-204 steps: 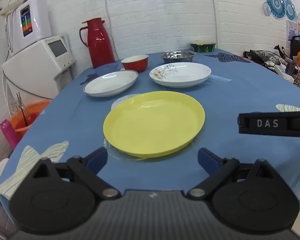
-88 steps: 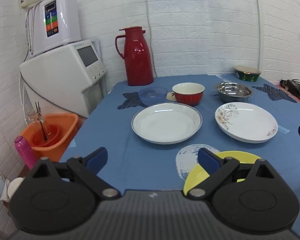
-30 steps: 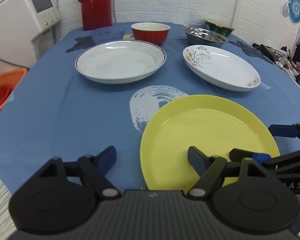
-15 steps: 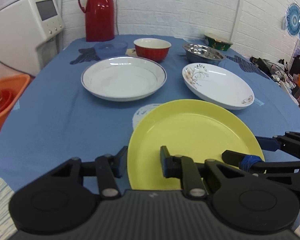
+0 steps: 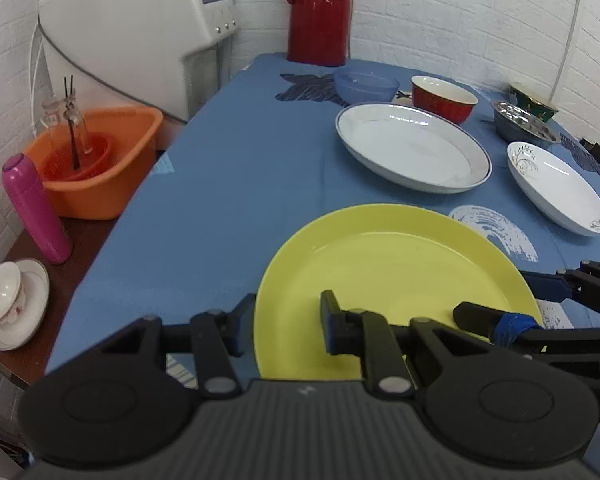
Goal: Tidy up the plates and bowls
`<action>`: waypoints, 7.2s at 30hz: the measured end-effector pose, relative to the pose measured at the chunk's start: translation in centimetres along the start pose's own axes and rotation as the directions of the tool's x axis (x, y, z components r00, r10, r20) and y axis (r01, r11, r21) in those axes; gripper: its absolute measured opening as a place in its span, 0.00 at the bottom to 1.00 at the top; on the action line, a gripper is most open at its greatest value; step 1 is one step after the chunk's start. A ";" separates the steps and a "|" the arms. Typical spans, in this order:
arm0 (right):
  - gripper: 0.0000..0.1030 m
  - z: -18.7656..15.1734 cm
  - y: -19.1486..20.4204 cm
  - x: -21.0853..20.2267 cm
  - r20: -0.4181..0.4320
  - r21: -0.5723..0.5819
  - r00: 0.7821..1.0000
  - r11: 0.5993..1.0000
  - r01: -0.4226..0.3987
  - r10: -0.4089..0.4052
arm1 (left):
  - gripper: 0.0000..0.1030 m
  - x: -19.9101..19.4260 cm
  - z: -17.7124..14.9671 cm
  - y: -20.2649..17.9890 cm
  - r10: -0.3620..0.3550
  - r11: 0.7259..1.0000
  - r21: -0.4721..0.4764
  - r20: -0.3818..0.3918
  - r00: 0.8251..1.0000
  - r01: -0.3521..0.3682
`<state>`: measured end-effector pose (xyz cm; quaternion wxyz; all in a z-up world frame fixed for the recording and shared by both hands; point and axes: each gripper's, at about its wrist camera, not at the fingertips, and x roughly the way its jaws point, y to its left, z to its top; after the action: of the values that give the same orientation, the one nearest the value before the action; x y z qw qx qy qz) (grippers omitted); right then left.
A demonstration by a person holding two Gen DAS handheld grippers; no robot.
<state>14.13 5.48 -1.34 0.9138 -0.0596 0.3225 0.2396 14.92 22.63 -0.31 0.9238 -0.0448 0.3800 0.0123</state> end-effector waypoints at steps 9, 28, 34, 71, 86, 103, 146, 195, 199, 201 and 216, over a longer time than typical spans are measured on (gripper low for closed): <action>0.42 -0.1 -0.9 0.6 -0.027 0.012 1.000 1.000 0.017 -0.017 | 0.22 1.2 0.3 -0.5 -0.002 1.000 -0.003 0.013 1.000 0.002; 0.49 9.0 -10.1 0.9 0.089 0.093 0.990 0.991 0.100 -0.108 | 0.85 7.4 13.1 1.5 -0.081 0.996 -0.019 0.019 0.997 0.082; 0.50 12.4 -12.1 8.2 -0.030 0.068 0.995 0.993 0.101 -0.099 | 0.84 14.1 16.0 1.2 -0.127 0.991 -0.061 -0.099 0.987 0.121; 0.23 9.3 -12.6 9.9 0.041 0.204 0.997 0.978 0.051 -0.061 | 0.13 14.4 15.7 -1.0 -0.107 0.994 -0.009 -0.099 0.989 0.106; 0.24 6.1 -6.9 2.3 0.094 0.208 0.995 0.978 0.011 -0.031 | 0.13 3.9 10.2 0.5 -0.066 0.998 -0.009 -0.051 0.996 0.066; 0.29 -0.3 -1.8 0.6 0.079 0.180 0.997 0.984 -0.001 -0.014 | 0.14 0.7 0.4 3.3 -0.074 0.997 -0.043 -0.061 0.995 0.071; 0.45 2.9 -26.9 1.7 -0.103 0.286 0.965 0.922 0.261 -0.242 | 0.70 16.8 13.8 -20.5 -0.279 0.932 0.168 -0.234 0.931 0.321; 0.33 1.7 -1.5 -0.7 0.037 0.200 0.998 0.978 -0.051 0.044 | 0.35 -1.4 2.6 3.0 -0.017 0.998 -0.055 -0.117 0.993 0.011; 0.33 0.7 -1.0 -0.1 0.038 0.187 0.999 0.981 -0.045 0.039 | 0.35 -1.2 1.7 2.6 0.002 1.000 -0.006 -0.075 0.997 -0.003; 0.33 0.6 -1.1 -0.1 0.045 0.191 0.998 0.980 -0.051 0.043 | 0.35 -1.1 1.6 2.7 -0.003 1.000 -0.005 -0.059 0.998 0.003; 0.34 0.8 -0.9 -0.5 0.037 0.180 0.998 0.983 -0.047 0.041 | 0.60 -1.8 3.1 2.8 -0.034 0.999 -0.007 0.012 0.999 0.034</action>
<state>14.65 4.70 -0.42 0.9152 0.0348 0.3288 0.2304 15.64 25.72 2.97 0.9259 -0.0543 0.3738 -0.0017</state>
